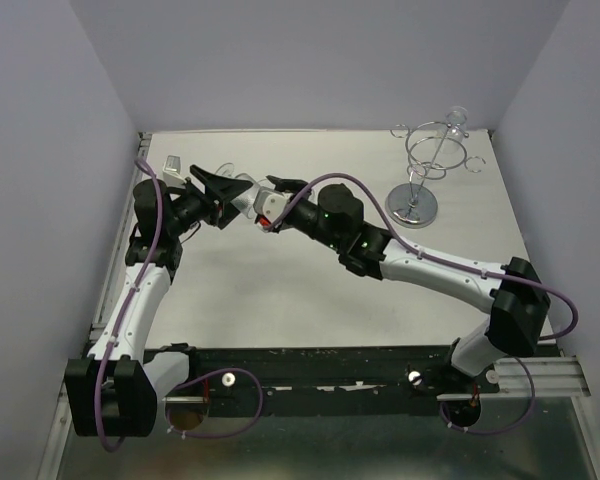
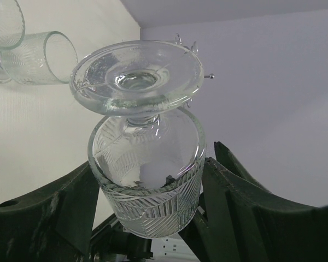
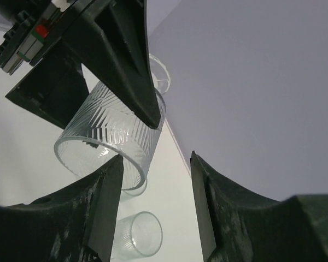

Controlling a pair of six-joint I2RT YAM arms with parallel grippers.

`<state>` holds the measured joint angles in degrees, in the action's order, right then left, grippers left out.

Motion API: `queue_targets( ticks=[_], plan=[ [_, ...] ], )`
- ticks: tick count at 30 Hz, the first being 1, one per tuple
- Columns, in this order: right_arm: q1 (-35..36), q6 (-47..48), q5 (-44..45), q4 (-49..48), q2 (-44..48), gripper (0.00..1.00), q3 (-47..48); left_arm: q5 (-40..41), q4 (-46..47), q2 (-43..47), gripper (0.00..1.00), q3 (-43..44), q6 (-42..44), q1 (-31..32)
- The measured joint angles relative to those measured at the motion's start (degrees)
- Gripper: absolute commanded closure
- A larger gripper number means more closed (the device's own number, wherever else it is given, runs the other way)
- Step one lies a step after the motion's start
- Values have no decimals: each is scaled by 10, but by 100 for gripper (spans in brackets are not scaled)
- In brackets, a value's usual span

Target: Take the wine glass off the wine glass rack

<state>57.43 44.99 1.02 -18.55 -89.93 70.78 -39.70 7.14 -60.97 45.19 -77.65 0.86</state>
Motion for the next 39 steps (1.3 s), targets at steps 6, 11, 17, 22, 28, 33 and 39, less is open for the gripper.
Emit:
queue_targets(
  ticks=[6,11,17,22,28,33,39],
  plan=[
    [0,-4,7,-25,-23,41,14,0,-1,1,100,0,-7,-13],
    [3,-4,20,-36,-64,43,44,1,-3,1,100,0,-21,-27],
    [4,-4,39,-48,-103,50,81,3,-6,1,100,0,-33,-32],
    [4,-7,48,-50,-117,95,89,9,-6,1,100,0,-45,-38],
    [7,-6,54,-52,-118,99,89,15,-11,1,1,0,-60,-40],
    [7,-18,68,-42,-118,99,91,17,-13,1,1,-1,-41,-49],
    [-7,-35,75,56,-118,99,130,31,-28,11,1,-2,-15,-85]
  ],
)
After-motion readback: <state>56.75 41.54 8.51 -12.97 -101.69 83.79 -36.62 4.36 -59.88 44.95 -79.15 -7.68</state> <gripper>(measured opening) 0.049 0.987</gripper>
